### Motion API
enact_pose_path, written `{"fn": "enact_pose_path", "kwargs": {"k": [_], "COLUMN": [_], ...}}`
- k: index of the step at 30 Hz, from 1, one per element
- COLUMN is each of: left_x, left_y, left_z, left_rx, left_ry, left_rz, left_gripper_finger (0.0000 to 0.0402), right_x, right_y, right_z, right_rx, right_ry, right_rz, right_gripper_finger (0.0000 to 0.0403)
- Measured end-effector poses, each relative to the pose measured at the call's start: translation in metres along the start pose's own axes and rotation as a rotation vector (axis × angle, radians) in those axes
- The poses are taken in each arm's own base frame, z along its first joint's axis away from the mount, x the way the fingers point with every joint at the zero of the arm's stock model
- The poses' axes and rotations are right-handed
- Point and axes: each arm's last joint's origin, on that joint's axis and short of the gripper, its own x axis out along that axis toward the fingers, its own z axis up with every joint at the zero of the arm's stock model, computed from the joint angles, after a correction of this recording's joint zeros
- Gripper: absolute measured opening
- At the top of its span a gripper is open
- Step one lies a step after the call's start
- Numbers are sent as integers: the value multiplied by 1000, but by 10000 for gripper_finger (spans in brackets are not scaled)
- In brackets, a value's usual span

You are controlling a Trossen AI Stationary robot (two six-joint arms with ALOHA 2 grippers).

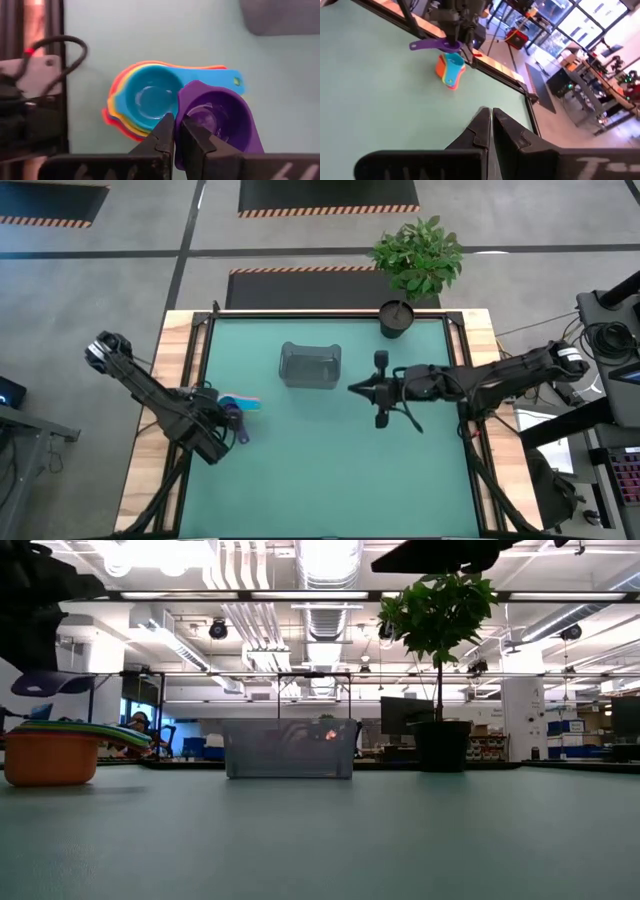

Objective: Nest measuring cups in basket
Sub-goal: Stack the purple measuring cup into the blue measuring cup

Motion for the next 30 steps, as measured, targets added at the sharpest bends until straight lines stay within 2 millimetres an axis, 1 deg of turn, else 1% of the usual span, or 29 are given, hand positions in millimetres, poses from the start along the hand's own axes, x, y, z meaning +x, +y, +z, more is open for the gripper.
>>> {"fn": "enact_pose_path", "kwargs": {"k": [3,5,9,13,19,26,30], "left_x": [-1,-2,-2,4,16,18,23], "left_y": [6,7,10,9,8,7,8], "left_z": [5,7,12,15,17,17,16], "left_rx": [4,-2,-5,-27,-42,-48,-58], "left_ry": [9,12,-3,-20,-54,-53,-51], "left_rz": [55,57,81,118,185,190,190], "left_gripper_finger": [3,4,5,5,5,6,6], "right_x": [-4,-6,-7,-6,-6,-6,-6], "right_y": [-7,-10,-12,-13,-13,-13,-13], "right_z": [-2,-3,-4,-4,-4,-4,-4], "right_rx": [22,32,44,47,48,52,51], "right_ry": [13,22,24,7,6,6,6], "right_rz": [-15,-20,-21,9,8,8,8], "right_gripper_finger": [9,9,9,9,9,9,9]}}
